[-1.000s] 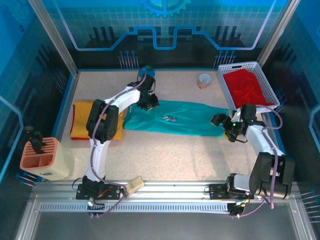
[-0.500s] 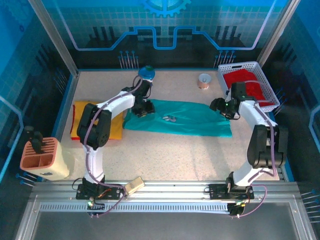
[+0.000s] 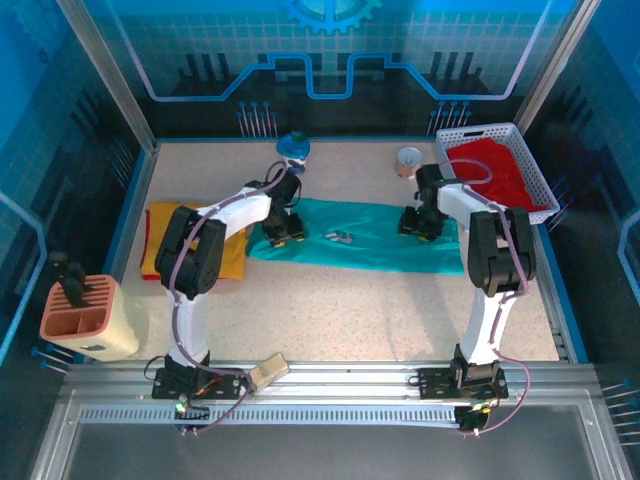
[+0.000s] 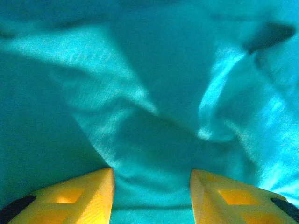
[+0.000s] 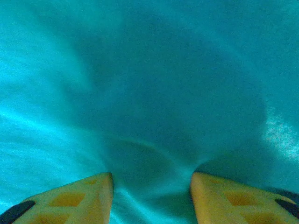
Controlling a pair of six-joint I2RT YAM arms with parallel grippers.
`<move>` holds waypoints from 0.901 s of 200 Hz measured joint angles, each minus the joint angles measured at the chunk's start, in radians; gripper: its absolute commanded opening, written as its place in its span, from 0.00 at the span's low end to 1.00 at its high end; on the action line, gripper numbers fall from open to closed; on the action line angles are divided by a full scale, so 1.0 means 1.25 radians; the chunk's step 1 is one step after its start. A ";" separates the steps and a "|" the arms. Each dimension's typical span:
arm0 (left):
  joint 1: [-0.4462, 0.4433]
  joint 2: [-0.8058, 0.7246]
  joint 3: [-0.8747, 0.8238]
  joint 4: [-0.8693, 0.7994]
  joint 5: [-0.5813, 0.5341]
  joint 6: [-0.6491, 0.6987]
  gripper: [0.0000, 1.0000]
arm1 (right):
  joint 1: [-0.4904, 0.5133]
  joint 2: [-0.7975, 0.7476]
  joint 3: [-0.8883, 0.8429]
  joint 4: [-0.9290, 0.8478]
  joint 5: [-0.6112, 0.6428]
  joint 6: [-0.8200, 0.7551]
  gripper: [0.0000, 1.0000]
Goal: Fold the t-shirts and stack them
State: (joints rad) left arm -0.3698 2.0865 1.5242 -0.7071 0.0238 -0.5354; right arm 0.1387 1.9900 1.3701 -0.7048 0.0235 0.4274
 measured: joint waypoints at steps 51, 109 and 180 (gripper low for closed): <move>-0.001 0.097 0.150 -0.086 -0.002 0.037 0.46 | 0.030 0.005 0.013 -0.049 -0.023 -0.015 0.50; -0.034 0.194 0.319 -0.165 0.013 0.060 0.45 | 0.136 -0.081 -0.109 -0.056 -0.067 -0.002 0.60; -0.129 0.378 0.647 -0.262 0.050 0.081 0.44 | 0.389 -0.291 -0.372 0.077 -0.168 0.243 0.64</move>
State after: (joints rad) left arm -0.5312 2.5584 2.3329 -1.0340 0.0868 -0.4347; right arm 0.6254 1.6268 0.9047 -0.6083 -0.1867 0.7307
